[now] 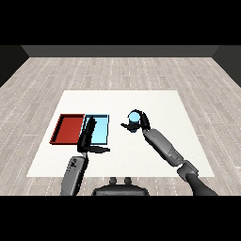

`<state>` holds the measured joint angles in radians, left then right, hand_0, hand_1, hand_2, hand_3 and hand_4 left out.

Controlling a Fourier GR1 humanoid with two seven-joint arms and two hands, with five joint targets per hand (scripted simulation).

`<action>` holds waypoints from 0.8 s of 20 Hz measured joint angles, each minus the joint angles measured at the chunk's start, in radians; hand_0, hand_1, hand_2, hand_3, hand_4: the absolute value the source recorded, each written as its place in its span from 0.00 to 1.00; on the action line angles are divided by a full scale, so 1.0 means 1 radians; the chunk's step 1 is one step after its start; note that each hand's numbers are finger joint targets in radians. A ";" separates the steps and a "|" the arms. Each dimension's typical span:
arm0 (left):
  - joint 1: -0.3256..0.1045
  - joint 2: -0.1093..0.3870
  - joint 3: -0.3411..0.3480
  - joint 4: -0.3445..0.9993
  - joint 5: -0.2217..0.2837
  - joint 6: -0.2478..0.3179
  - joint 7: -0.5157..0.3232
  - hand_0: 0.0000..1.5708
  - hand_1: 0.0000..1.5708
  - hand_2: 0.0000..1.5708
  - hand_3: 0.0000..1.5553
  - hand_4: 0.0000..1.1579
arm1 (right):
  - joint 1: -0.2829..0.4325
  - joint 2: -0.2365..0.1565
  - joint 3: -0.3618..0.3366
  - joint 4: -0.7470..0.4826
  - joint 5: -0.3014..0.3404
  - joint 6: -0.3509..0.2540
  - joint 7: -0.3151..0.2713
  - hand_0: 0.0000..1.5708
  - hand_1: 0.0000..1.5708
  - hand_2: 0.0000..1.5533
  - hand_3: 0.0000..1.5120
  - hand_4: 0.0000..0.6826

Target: Pick the blue can and put it in the blue box

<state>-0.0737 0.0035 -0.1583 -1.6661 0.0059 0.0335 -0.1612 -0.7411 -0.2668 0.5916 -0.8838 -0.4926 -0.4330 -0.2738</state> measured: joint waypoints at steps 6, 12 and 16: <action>-0.057 -0.003 -0.048 0.037 0.002 0.060 0.027 0.00 0.00 0.00 0.00 0.00 | 0.081 -0.010 0.008 -0.250 0.111 -0.089 0.150 0.96 0.96 0.95 0.92 0.86; -0.108 -0.003 -0.104 0.115 0.022 0.106 0.020 0.00 0.00 0.00 0.00 0.00 | 0.110 -0.001 -0.035 -0.372 0.204 -0.082 0.224 0.96 0.96 0.94 0.92 0.88; -0.128 -0.003 -0.141 0.154 0.048 0.127 0.000 0.00 0.00 0.00 0.00 0.00 | 0.126 0.014 -0.054 -0.446 0.274 -0.080 0.270 0.95 0.95 0.94 0.92 0.86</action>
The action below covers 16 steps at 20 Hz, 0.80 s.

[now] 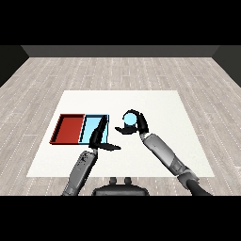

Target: Pick the blue can and put it in the blue box

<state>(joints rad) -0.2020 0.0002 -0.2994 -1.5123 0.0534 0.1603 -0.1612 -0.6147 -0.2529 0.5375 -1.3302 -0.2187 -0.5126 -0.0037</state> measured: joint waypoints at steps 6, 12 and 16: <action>-0.012 0.000 -0.038 0.019 0.027 0.022 0.002 0.00 0.00 0.00 0.00 0.00 | 0.053 0.029 -0.052 -0.066 0.096 0.030 0.021 0.93 0.93 0.93 0.91 0.86; -0.003 0.003 -0.040 0.007 0.028 0.004 0.004 0.00 0.00 0.00 0.00 0.00 | 0.085 0.063 -0.102 -0.142 0.178 0.089 0.084 0.93 0.93 0.93 0.91 0.86; -0.028 0.001 -0.072 0.035 0.037 0.049 -0.002 0.00 0.00 0.00 0.00 0.00 | 0.100 0.094 -0.129 -0.134 0.230 0.124 0.096 0.94 0.94 0.94 0.92 0.84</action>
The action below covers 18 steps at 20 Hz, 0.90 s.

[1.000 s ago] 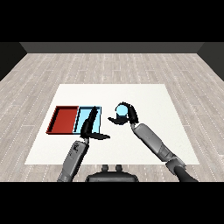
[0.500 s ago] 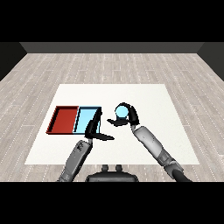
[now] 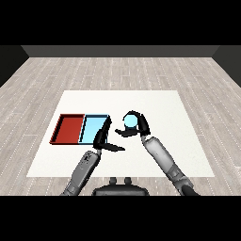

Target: Pick the blue can and put it in the blue box

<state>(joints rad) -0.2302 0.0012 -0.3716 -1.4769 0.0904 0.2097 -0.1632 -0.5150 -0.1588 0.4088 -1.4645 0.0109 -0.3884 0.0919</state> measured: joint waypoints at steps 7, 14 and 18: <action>-0.061 -0.001 -0.019 0.072 0.025 0.044 0.016 0.00 0.00 0.00 0.00 0.00 | 0.012 0.060 -0.024 -0.030 0.078 0.054 0.043 0.94 0.94 0.94 0.92 0.87; -0.088 0.000 -0.017 0.166 0.039 0.043 -0.019 0.00 0.00 0.00 0.00 0.00 | 0.025 0.093 -0.078 -0.039 0.129 0.119 0.036 0.94 0.94 0.93 0.92 0.86; -0.122 -0.001 -0.035 0.195 0.066 0.073 -0.013 0.00 0.00 0.00 0.00 0.00 | 0.004 0.131 -0.088 -0.015 0.157 0.129 0.043 0.95 0.95 0.94 0.92 0.84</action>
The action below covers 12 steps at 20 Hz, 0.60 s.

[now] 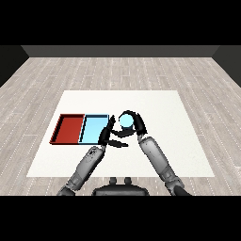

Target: Pick the blue can and put it in the blue box

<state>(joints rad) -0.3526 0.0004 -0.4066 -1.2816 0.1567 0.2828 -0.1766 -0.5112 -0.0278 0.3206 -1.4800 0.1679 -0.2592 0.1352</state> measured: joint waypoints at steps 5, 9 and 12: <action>-0.033 0.000 -0.034 0.027 0.028 0.042 0.005 0.00 0.00 0.00 0.00 0.00 | 0.024 0.014 0.007 -0.015 0.024 0.012 -0.006 0.95 0.95 0.94 0.91 0.81; -0.038 0.000 -0.033 0.056 0.040 0.035 -0.020 0.00 0.00 0.00 0.00 0.00 | 0.010 0.022 0.018 -0.024 0.039 0.015 0.025 0.96 0.96 0.94 0.91 0.79; -0.036 0.000 -0.024 0.053 0.041 0.009 -0.020 0.00 0.00 0.00 0.00 0.00 | 0.014 0.025 0.057 -0.020 0.035 -0.014 0.021 0.95 0.95 0.94 0.91 0.80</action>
<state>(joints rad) -0.3891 0.0001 -0.4301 -1.2283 0.1972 0.2921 -0.1967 -0.4974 -0.0027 0.3777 -1.4997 0.2031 -0.2732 0.1561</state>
